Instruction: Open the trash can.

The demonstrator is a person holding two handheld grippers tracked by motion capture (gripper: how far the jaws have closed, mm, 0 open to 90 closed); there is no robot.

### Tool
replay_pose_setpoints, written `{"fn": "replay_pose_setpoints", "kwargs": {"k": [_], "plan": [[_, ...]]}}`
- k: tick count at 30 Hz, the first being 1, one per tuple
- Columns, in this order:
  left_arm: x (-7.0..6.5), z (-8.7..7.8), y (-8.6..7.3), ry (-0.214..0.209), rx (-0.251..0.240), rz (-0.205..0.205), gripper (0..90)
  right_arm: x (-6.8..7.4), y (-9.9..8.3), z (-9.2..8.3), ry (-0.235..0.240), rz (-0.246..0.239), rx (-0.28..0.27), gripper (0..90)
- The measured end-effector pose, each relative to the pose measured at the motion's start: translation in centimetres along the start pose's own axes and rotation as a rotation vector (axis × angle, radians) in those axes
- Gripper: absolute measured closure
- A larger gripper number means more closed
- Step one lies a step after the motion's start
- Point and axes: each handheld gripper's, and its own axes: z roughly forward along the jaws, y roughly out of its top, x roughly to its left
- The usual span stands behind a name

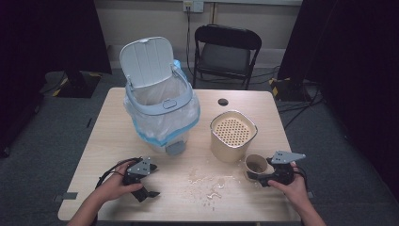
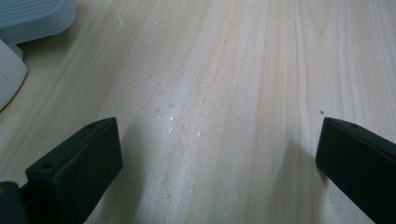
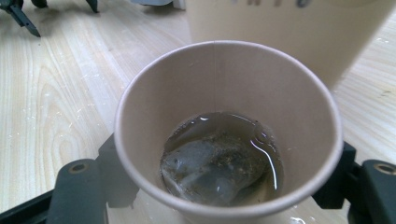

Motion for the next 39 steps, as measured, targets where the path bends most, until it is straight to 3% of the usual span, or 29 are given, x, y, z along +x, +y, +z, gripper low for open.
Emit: {"fn": "replay_pose_setpoints", "kwargs": {"k": [15, 39], "plan": [[0.0, 0.0, 0.0, 0.001, -0.004, -0.004, 0.0, -1.7, 2.4, -2.1, -0.057, 0.012, 0.032, 27.2], [-0.1, 0.1, 0.0, 0.01, -0.008, -0.008, 0.0, -5.5, 4.6, -2.8, -0.094, 0.068, 0.072, 27.4]]}}
